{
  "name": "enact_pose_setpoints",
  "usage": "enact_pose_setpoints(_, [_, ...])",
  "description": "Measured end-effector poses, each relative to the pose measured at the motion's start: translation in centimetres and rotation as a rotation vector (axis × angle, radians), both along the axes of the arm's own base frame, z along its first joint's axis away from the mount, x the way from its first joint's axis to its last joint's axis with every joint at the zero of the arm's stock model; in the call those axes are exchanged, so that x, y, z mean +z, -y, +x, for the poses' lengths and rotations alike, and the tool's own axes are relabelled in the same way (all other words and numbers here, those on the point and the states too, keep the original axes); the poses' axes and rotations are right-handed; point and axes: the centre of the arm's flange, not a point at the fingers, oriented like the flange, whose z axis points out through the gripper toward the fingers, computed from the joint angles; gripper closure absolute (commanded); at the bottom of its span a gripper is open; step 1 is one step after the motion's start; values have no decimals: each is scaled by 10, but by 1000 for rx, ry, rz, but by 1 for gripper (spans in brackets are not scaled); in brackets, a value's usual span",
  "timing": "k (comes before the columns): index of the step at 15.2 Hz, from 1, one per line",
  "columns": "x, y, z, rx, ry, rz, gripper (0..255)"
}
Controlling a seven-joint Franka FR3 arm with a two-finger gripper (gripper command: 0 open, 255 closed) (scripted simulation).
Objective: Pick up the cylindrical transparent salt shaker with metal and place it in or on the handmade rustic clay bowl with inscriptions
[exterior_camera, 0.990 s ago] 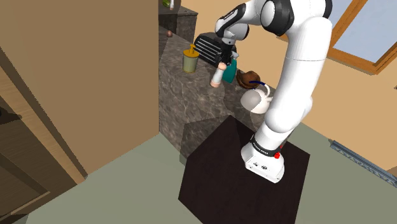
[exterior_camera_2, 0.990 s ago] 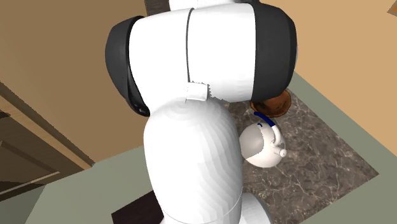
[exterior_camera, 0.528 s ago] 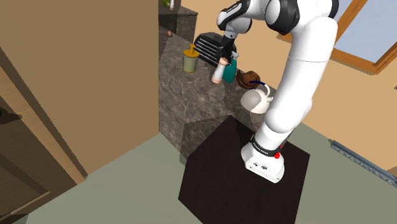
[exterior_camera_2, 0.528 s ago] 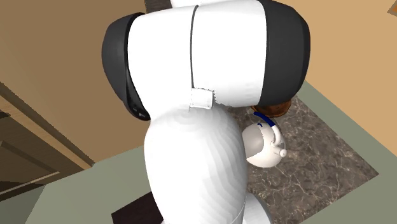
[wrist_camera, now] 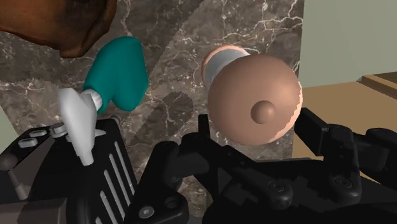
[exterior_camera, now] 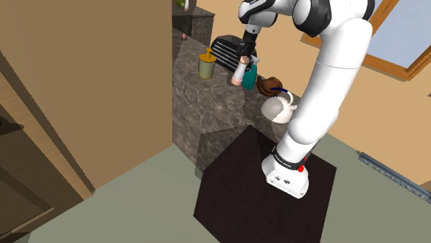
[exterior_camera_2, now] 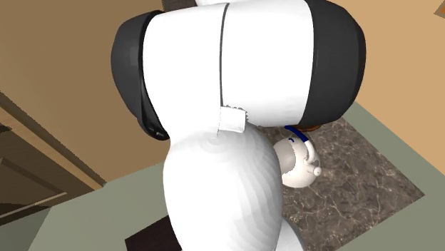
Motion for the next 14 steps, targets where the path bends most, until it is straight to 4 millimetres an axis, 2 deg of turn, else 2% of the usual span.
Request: enact_pose_setpoints(14, [73, -1, 0, 0, 0, 0, 255])
